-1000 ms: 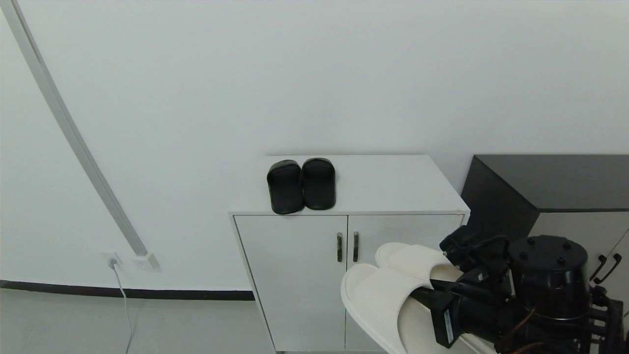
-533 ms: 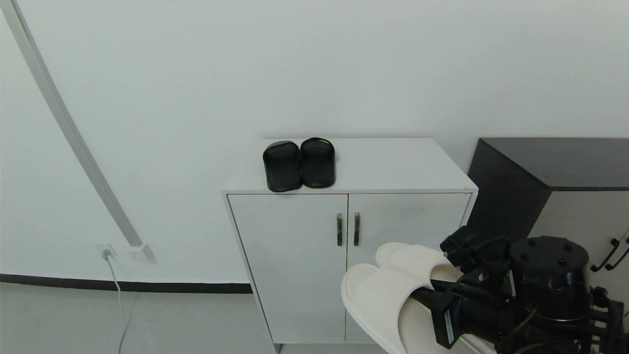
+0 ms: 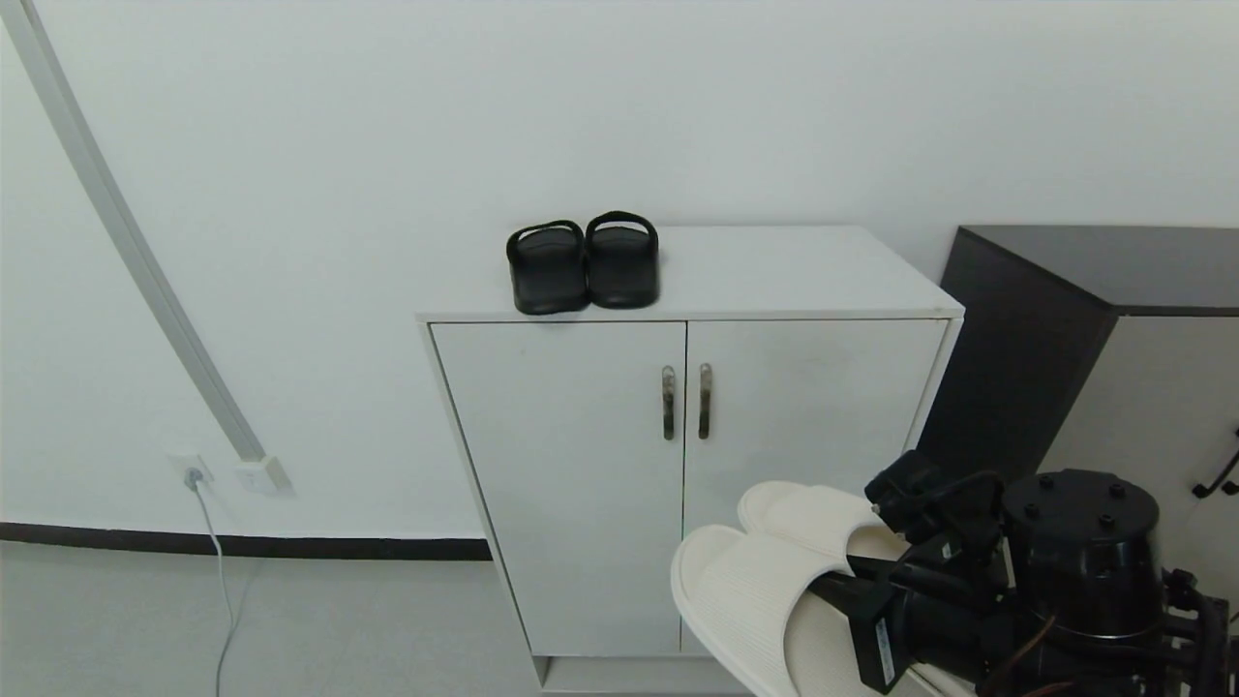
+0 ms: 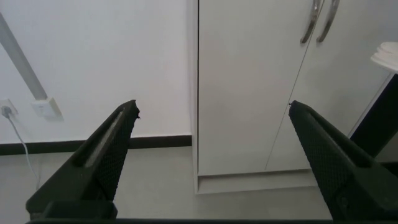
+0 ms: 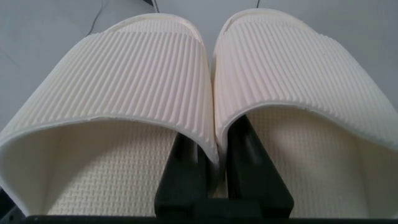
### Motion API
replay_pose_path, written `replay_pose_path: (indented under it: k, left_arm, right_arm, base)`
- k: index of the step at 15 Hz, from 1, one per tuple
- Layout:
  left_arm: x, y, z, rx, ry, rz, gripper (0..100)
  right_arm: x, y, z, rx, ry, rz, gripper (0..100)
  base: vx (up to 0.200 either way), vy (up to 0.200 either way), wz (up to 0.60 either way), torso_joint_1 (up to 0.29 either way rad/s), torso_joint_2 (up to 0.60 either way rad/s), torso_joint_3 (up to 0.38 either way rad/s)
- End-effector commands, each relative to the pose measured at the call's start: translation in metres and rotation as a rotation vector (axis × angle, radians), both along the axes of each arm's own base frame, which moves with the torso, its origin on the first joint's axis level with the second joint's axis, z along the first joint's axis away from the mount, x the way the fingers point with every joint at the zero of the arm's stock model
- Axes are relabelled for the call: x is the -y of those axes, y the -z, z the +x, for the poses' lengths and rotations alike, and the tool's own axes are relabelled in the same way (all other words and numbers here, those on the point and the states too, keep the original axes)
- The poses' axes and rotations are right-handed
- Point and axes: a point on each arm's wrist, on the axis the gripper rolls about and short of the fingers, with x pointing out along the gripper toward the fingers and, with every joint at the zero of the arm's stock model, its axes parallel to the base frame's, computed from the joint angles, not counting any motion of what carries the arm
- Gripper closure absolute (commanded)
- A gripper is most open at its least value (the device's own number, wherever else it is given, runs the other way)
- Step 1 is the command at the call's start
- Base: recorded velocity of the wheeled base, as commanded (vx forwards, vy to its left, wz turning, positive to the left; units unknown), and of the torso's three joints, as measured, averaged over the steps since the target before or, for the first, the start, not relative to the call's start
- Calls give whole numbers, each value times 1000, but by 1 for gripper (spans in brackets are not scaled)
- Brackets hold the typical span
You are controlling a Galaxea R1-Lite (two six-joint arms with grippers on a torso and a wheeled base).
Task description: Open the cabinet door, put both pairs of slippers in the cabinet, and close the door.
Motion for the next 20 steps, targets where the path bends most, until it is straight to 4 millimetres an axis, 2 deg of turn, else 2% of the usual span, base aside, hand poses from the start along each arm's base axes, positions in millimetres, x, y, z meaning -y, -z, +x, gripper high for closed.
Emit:
replay_pose_path:
  k: [1, 4, 15, 20]
  left_arm:
    - [0, 0, 0, -4, 0, 0, 0]
    - [0, -1, 5, -60, 14, 0, 0]
    - [0, -1, 4, -46, 18, -3, 0]
    - [-1, -2, 4, -46, 2, 2, 0]
  right_arm:
    - [0, 1, 0, -2, -1, -2, 100]
    - [0, 1, 0, -5, -2, -3, 100]
    - [0, 1, -1, 9, -3, 7, 100]
    - [1, 2, -1, 17, -6, -3, 100]
  base:
    - [0, 0, 0, -168, 491, 320]
    - [0, 0, 0, -154, 478, 321]
    - [0, 0, 0, -83, 442, 357]
    - [0, 0, 0, 0, 11, 5]
